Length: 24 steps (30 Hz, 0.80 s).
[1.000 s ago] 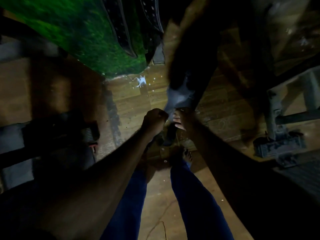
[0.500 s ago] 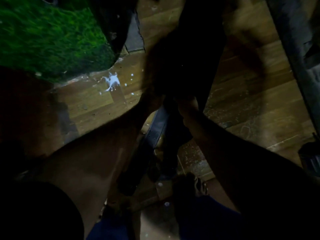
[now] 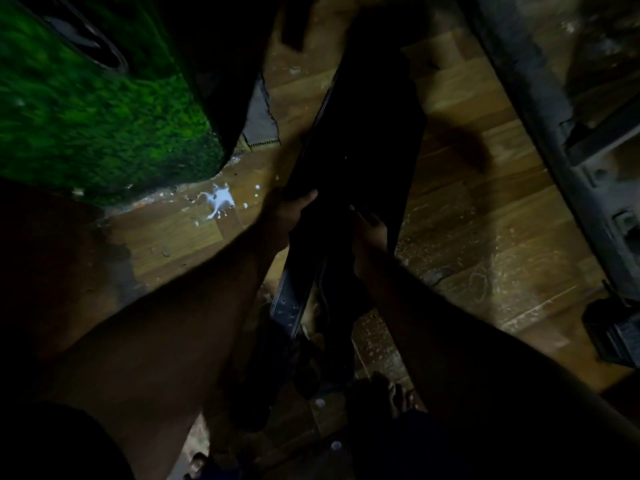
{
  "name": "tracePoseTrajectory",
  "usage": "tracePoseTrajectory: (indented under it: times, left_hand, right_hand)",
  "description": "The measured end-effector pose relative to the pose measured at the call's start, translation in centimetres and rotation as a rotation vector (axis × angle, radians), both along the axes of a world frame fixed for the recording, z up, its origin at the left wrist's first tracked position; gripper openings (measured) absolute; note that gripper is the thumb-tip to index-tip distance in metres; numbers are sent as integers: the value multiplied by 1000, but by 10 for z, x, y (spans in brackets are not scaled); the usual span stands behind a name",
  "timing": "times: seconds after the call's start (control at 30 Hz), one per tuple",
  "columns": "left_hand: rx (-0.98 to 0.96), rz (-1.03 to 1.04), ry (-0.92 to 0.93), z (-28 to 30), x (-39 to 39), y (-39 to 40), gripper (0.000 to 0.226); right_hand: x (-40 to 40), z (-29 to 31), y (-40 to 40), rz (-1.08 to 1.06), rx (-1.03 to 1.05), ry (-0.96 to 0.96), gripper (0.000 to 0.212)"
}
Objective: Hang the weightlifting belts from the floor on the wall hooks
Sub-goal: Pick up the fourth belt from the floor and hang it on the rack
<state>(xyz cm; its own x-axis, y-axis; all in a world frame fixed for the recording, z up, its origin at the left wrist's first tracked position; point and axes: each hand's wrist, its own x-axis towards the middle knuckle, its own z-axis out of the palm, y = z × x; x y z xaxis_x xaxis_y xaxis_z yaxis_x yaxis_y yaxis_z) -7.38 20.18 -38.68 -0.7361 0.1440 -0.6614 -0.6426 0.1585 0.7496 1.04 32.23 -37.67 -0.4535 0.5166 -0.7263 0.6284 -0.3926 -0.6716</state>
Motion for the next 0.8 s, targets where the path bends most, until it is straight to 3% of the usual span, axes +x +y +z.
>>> tracePoseTrajectory:
  times: [0.23, 0.37, 0.53, 0.67, 0.8]
  left_hand:
    - [-91, 26, 69, 144, 32, -19, 20]
    - [-19, 13, 30, 232, 42, -38, 21]
    - [7, 14, -35, 345, 58, -68, 32]
    - [-31, -20, -94, 437, 70, -85, 7]
    - [-191, 35, -32, 517, 63, -92, 39]
  right_hand:
    - [29, 126, -15, -98, -101, -14, 22]
    - [23, 220, -22, -24, -154, 40, 52]
    - [31, 329, -37, 4, -189, 118, 53]
    - [34, 426, -50, 69, -164, 187, 48]
    - [46, 509, -54, 133, -192, 232, 33]
